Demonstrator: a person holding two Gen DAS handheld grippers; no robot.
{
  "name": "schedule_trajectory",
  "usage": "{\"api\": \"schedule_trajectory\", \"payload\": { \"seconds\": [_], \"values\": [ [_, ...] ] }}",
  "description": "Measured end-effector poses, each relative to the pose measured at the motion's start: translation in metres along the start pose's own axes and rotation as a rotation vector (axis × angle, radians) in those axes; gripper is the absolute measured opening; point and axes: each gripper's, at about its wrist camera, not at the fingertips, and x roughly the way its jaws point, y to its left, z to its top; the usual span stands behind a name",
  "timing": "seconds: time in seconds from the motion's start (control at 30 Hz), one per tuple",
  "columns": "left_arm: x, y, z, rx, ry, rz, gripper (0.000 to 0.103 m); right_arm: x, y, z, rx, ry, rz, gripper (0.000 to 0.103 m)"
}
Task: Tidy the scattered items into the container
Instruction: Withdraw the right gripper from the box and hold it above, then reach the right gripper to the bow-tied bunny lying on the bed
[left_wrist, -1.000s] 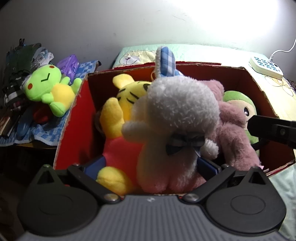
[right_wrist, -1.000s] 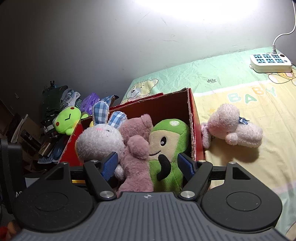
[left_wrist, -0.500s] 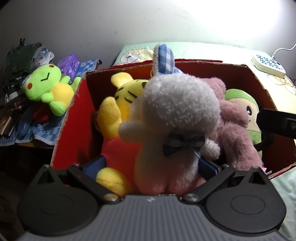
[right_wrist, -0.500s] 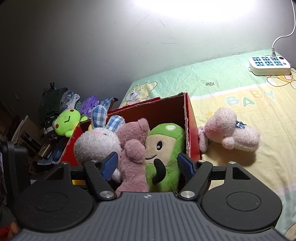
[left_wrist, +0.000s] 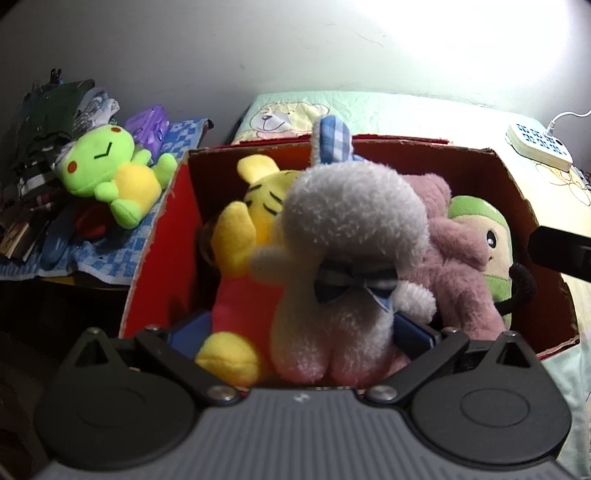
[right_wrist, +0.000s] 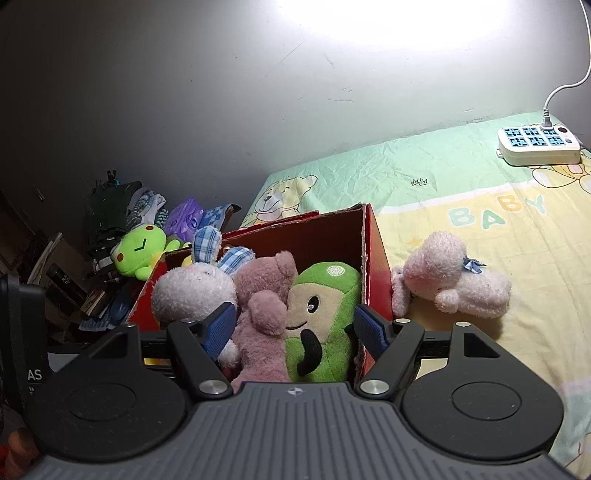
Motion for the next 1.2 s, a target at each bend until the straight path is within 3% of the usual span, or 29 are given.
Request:
{"api": "schedule_trajectory", "payload": {
  "seconds": [0.6, 0.97, 1.2],
  "values": [
    [-0.033, -0.027, 0.009, -0.083, -0.04, 0.104, 0.102, -0.013, -0.042, 0.019, -0.013, 0.029, 0.087, 0.074],
    [-0.044, -0.094, 0.008, -0.012, -0.13, -0.015, 0.102, -0.027, -0.108, 0.03, 0.017, 0.057, 0.037, 0.073],
    [-0.061, -0.133, 0.011, 0.028, -0.23, -0.189, 0.102, -0.024, -0.158, 0.031, 0.1, 0.098, 0.02, 0.067]
  ]
}}
